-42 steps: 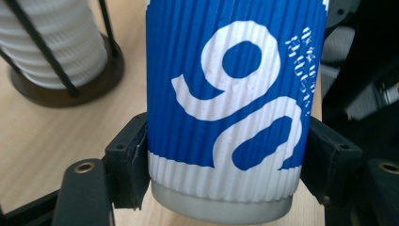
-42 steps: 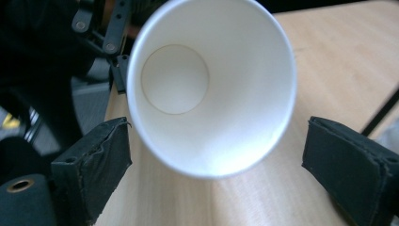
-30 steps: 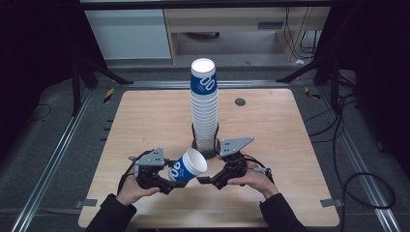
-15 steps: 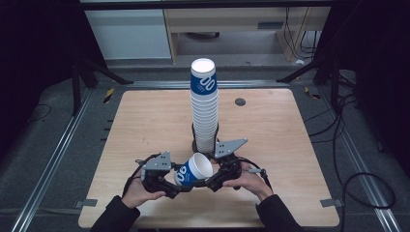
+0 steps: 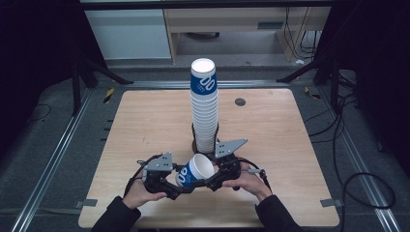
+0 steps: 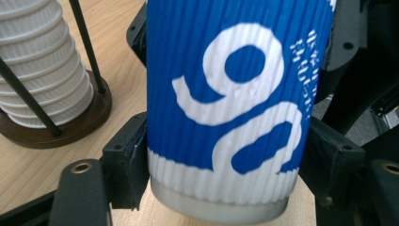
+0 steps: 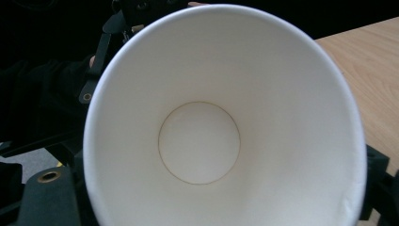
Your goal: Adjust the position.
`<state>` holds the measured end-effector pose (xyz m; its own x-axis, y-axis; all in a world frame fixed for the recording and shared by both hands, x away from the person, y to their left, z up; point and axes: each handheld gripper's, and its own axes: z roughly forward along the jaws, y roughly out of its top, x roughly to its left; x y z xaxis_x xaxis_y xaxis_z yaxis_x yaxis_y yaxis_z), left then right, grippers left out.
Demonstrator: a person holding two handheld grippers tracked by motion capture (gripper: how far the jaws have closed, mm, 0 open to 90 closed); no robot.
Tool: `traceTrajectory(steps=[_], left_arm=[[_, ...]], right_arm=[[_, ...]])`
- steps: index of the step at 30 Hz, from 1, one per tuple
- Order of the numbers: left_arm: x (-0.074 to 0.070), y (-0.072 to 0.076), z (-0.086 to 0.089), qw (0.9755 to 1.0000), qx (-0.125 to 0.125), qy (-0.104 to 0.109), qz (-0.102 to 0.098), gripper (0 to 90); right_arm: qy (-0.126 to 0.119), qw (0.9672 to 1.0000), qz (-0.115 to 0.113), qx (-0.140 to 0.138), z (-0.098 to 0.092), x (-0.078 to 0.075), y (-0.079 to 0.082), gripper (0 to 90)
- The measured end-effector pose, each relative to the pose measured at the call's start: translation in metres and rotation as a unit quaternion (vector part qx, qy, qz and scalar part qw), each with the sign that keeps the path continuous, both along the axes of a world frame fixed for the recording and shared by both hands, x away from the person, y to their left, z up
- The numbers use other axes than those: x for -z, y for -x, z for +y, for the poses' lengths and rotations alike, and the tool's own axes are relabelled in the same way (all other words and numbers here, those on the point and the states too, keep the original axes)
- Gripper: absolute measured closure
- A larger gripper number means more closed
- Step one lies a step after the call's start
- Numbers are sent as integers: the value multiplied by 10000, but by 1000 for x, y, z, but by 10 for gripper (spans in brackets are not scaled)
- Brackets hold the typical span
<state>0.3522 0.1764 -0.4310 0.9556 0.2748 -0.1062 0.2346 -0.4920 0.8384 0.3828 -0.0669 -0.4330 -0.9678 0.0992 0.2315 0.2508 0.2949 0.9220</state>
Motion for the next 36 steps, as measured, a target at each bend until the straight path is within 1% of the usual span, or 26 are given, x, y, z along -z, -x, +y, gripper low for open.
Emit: traceTrajectory(steps=[1,3,5,7,9,13,17,19,20,21,23,24,26,27,28,30,31,32,33,35,36], left_arm=[[0,0,0,10000,-17,-33,18,227],[1,-2,2,9999,-73,-58,41,211],[3,-4,4,9998,-150,-80,83,185],[3,-6,7,9997,-219,-62,107,179],[3,-7,9,9996,-272,-39,112,178],[2,-10,17,9989,-453,-4,121,174],[3,-17,27,9964,-832,-69,134,166],[5,-20,31,9944,-1041,-94,153,158],[6,-23,34,9933,-1137,-95,173,156],[7,-25,36,9919,-1250,-119,203,154],[9,-28,40,9894,-1428,-148,215,149],[10,-29,42,9883,-1497,-166,239,149],[12,-31,45,9853,-1678,-218,218,147],[13,-33,47,9847,-1714,-214,235,146],[13,-34,49,9836,-1773,-229,238,143],[14,-36,52,9806,-1929,-255,219,141],[15,-37,54,9797,-1975,-245,261,140],[15,-38,55,9786,-2026,-249,251,139],[16,-38,56,9765,-2124,-266,243,139],[16,-40,59,9750,-2194,-206,298,138],[16,-40,60,9743,-2224,-215,286,137]], right_arm=[[-5,10000,-15,21,-1,-1,0,165],[-12,9999,-61,107,-5,-5,-1,184],[12,9994,-162,292,-12,-8,-2,191],[-28,9991,-167,379,-19,-11,-4,191],[-16,9984,-220,518,-25,-14,-6,192],[107,9964,-354,760,-33,-18,-7,192],[262,9940,-446,963,-38,-19,-9,191],[338,9921,-492,1101,-42,-20,-10,191],[365,9915,-475,1156,-43,-20,-11,191],[404,9902,-508,1239,-45,-21,-11,190],[500,9878,-483,1395,-48,-22,-13,189],[555,9860,-495,1492,-50,-22,-14,190],[578,9835,-456,1652,-55,-23,-16,190],[603,9821,-460,1722,-57,-23,-17,190],[643,9804,-474,1803,-59,-24,-18,189],[679,9770,-484,1961,-64,-25,-19,189],[722,9751,-480,2042,-66,-26,-19,189],[785,9724,-520,2135,-68,-28,-20,189],[836,9703,-538,2206,-70,-29,-20,189],[899,9650,-547,2401,-74,-31,-22,189],[929,9619,-575,2508,-77,-33,-22,189]])
